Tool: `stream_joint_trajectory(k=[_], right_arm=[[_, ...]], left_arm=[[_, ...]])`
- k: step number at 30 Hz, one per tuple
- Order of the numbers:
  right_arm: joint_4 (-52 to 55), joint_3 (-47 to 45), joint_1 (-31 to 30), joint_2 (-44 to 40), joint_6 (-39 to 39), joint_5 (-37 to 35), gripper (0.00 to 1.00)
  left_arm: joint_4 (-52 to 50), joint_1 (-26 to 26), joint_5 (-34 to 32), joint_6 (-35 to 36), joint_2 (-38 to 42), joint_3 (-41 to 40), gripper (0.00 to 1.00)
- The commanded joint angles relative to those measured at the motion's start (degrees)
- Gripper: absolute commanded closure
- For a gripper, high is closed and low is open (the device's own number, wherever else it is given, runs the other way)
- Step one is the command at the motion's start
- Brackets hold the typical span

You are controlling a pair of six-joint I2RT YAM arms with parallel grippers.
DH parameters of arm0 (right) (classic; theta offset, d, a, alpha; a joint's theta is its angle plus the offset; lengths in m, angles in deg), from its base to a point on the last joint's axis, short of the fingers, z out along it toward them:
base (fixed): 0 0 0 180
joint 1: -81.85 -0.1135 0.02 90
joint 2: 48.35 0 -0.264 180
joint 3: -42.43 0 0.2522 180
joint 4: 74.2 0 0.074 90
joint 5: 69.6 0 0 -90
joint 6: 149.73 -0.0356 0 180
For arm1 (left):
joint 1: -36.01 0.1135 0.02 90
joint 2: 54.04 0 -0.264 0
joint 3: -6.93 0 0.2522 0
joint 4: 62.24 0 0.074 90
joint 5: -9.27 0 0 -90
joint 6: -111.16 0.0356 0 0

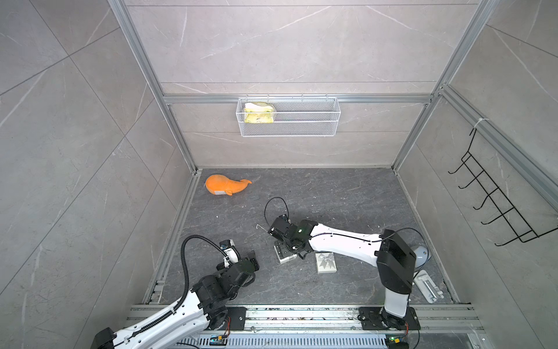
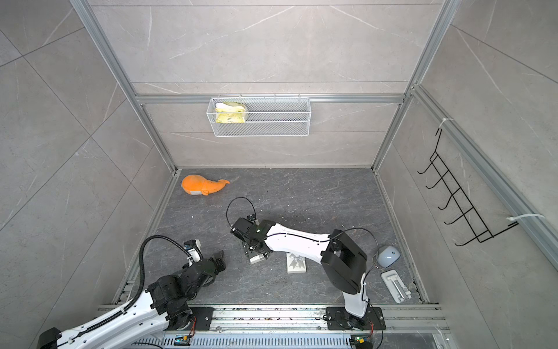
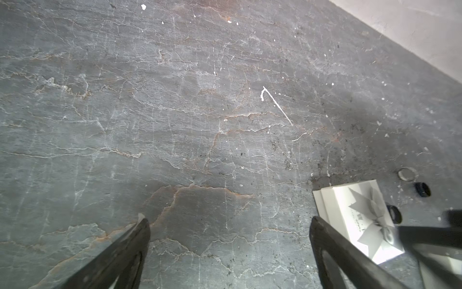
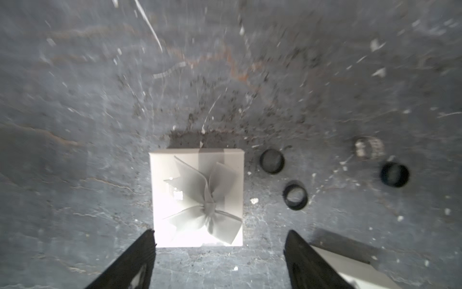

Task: Take the rings out of the lift-off lid box
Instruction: Close the lid on the jewelry box, then reset both arms

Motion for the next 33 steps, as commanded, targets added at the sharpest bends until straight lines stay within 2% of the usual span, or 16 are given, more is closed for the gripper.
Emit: stream_joint_trajectory(k=[1,4,9,13,15,18,20,23,27,28,31,33], right_arm=[[-0.92,-1.91,1.24,-9.22,4.32,-7.86,0.08],[-6.77,-10.60,3.96,-19.26,7.14,-10.75,0.01],[-16.83,-26.71,13.33,-35.35,10.26,-11.11,0.01],[-22.10,-36.06,17.55,-42.86,16.74,-19.07,0.01],[-23.88,-38.64,19.53,-44.47,19.56,-20.16,0.01],[-25.80,-40.86,20.97,-45.00,19.79,-21.76,0.01],[-28.50,-43.01,21.74,-44.54,20.87,-26.97,0.01],[-31.53,-45.73,24.43,-44.53,20.14,-30.07,0.01],[-46.25,-54.27,26.15,-45.50,25.31,-38.07,0.01],[-49.66,-56.20,26.34,-45.93,26.04,-37.56,0.01],[-63.09,-62.16,27.15,-47.84,32.39,-34.88,0.01],[-68.24,-64.63,27.96,-46.48,34.87,-34.79,0.01]], left_arm=[[1.84,0.25,-1.83,3.16,-4.11,2.67,0.00],[1.53,0.30,-2.61,5.59,-10.11,6.25,0.00],[0.74,0.75,-5.94,7.33,-18.77,12.41,0.00],[3.11,3.46,-8.28,8.97,-20.54,15.06,0.00],[6.08,5.13,-9.98,9.93,-20.54,14.94,0.00],[9.28,7.39,-11.06,12.90,-20.37,14.97,0.00],[10.23,8.28,-12.21,11.32,-20.55,14.27,0.00],[12.36,9.75,-14.22,10.64,-21.08,12.92,0.00],[9.58,11.91,-14.94,6.66,-22.44,13.33,0.00],[9.15,12.39,-14.33,6.28,-22.29,13.76,0.00],[9.17,13.12,-15.11,11.99,-20.71,16.51,0.00],[11.62,13.99,-15.64,19.95,-19.69,18.40,0.00]])
